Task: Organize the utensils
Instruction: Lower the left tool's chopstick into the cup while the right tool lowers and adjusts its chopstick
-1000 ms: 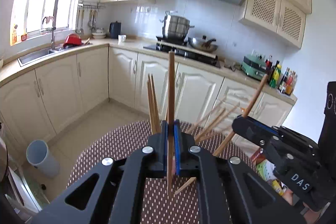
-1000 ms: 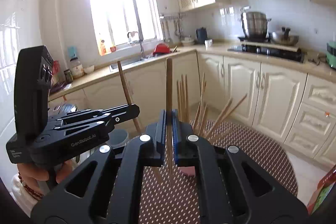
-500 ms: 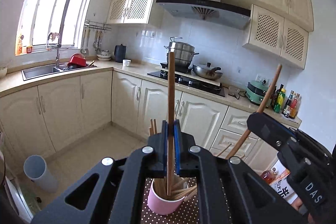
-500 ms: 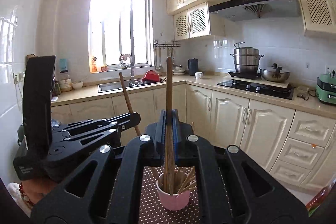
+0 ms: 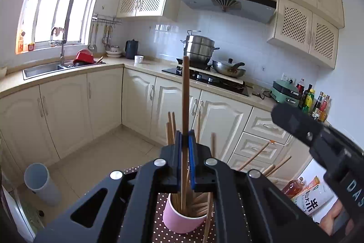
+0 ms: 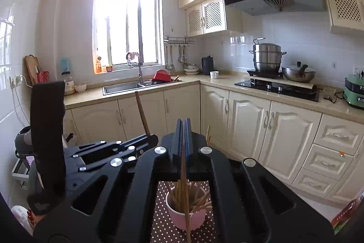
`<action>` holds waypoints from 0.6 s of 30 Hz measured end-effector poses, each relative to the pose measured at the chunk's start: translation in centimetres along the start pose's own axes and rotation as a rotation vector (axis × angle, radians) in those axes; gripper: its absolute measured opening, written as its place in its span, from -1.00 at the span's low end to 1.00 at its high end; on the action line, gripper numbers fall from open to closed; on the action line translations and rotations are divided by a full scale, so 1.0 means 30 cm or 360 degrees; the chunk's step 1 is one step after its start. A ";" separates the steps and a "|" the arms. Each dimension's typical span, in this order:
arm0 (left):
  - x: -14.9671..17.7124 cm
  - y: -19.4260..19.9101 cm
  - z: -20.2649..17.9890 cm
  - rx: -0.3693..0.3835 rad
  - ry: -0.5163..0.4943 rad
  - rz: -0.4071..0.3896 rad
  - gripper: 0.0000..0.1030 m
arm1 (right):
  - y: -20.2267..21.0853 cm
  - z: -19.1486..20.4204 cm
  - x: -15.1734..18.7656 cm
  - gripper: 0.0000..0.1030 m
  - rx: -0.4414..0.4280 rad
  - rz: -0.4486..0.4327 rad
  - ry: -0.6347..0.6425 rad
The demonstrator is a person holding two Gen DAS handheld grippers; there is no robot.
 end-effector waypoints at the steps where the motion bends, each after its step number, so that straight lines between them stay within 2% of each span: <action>1: 0.007 -0.005 0.004 0.0002 0.0002 0.0009 -0.88 | -0.005 -0.002 0.016 -0.95 0.0008 0.0030 0.0003; 7: 0.042 -0.031 0.025 0.0048 0.0028 0.0073 -0.88 | -0.028 -0.021 0.118 -0.94 0.0016 0.0141 -0.0009; 12: 0.072 -0.038 0.049 0.0099 0.0102 0.0116 -0.88 | -0.059 0.020 0.204 -0.94 -0.0115 0.0297 0.0015; 16: 0.093 -0.035 0.051 0.0101 0.0089 0.0128 -0.88 | -0.116 0.063 0.297 -0.94 -0.0111 0.0438 0.0089; 18: 0.096 -0.034 0.048 0.0102 0.0080 0.0129 -0.88 | -0.144 0.074 0.319 -0.93 -0.0077 0.0466 0.0125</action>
Point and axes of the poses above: each gripper's, at about its wrist camera, not at the fingertips, and y roughly against the way its jaws point, z to its left, x to its underside, the point moved 5 cm from there along -y, roughly the way its jaws point, and after that the axes turned 2 degrees about -x, right-handed, at the moved point
